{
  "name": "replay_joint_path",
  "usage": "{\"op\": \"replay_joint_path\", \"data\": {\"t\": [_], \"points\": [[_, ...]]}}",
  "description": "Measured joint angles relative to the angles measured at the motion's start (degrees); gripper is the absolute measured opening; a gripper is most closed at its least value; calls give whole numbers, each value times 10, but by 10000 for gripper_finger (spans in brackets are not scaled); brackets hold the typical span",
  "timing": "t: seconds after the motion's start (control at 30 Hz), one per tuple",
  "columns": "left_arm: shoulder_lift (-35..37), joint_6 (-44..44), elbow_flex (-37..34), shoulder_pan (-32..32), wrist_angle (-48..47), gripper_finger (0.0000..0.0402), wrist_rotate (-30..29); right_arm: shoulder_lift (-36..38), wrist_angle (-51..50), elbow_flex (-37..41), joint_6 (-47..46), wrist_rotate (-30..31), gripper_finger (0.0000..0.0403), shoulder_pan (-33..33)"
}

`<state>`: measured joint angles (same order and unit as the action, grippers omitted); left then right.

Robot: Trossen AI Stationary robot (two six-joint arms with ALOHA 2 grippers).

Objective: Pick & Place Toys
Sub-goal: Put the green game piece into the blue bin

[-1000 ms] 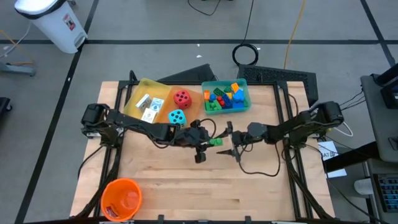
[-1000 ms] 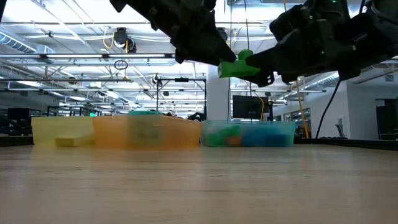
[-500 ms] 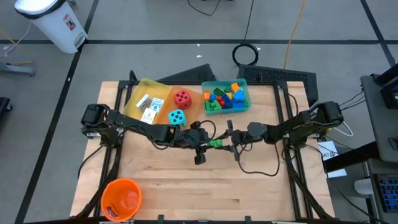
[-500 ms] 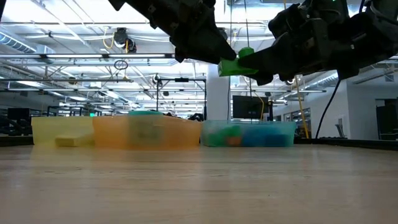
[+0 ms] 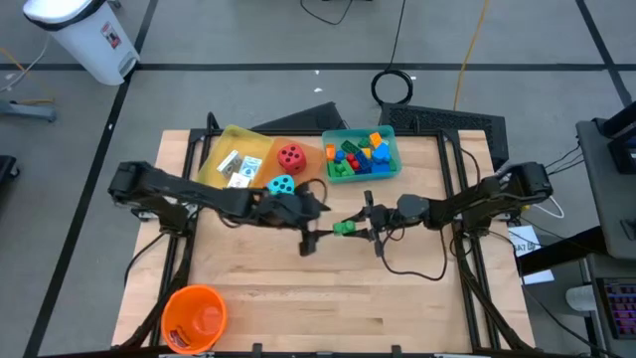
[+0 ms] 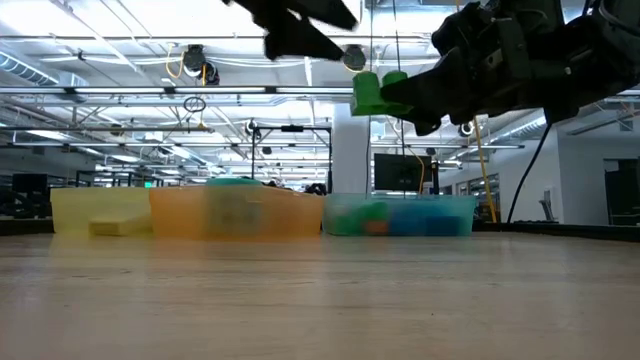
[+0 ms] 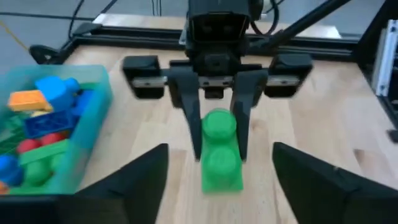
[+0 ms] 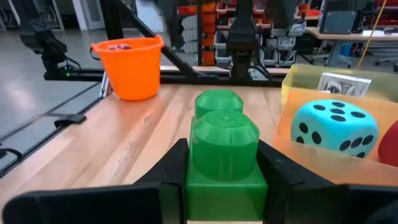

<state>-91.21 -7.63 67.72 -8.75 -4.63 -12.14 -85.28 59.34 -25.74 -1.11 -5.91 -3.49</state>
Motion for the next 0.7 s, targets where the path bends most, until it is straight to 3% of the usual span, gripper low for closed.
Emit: {"op": "replay_joint_path", "data": {"t": [0.3, 0.4, 0.7], "points": [[214, 0, 0, 0, -164, 357, 1, 126, -150, 2, 0, 1, 95, 0], [288, 0, 1, 0, -188, 365, 1, 178, -199, 5, 0, 1, 95, 0], [481, 24, -28, 0, -322, 363, -1, 265, -214, 39, 0, 1, 95, 0]]}}
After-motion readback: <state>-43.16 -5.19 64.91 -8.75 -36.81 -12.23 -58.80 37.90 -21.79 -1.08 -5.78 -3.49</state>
